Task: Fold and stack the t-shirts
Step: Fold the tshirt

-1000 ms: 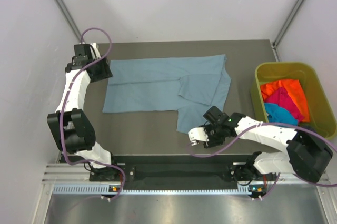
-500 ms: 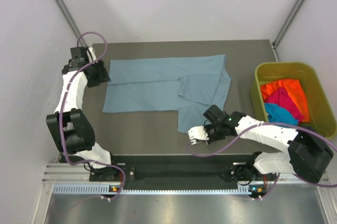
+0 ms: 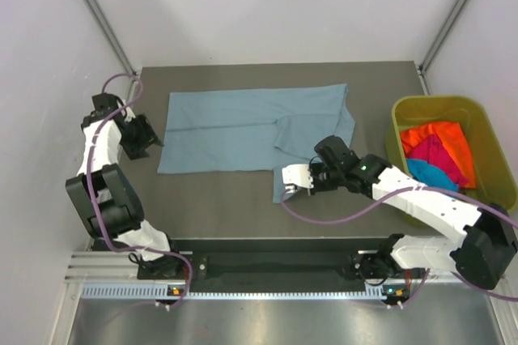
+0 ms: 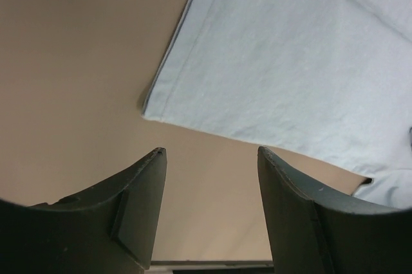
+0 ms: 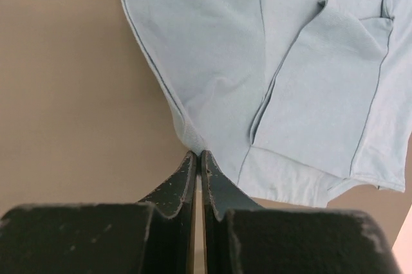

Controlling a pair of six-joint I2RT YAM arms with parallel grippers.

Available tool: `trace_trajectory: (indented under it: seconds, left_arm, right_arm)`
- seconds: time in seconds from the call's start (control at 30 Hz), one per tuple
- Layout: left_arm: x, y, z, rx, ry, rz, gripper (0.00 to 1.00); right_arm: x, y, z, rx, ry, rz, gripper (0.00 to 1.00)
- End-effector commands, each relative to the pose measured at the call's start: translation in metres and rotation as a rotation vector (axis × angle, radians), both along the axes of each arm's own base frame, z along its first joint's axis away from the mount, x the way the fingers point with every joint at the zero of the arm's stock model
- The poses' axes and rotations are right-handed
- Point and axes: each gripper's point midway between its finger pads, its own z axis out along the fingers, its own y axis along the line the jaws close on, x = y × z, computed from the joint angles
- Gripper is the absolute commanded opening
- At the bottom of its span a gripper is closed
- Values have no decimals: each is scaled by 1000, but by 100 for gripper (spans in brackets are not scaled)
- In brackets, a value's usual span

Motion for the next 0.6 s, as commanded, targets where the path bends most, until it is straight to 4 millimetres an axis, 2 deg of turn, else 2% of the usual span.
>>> trace_trajectory:
  seconds: [0.0,0.13,0.37,0.57]
  left_arm:
    - [-16,-8,-20,-111,68,47,64]
    - [-16,1,-36,-171,92,84,63]
    - [2,19,-47,-182,111,94,60]
    - [12,25,-59,-188,126,91,49]
  right_arm:
    - [12,4,16,53,-41,-26,0]
    - [13,4,16,68,-38,-40,0]
    - [15,-1,13,77,-33,-63,0]
    - [20,-5,13,90,-33,-94,0]
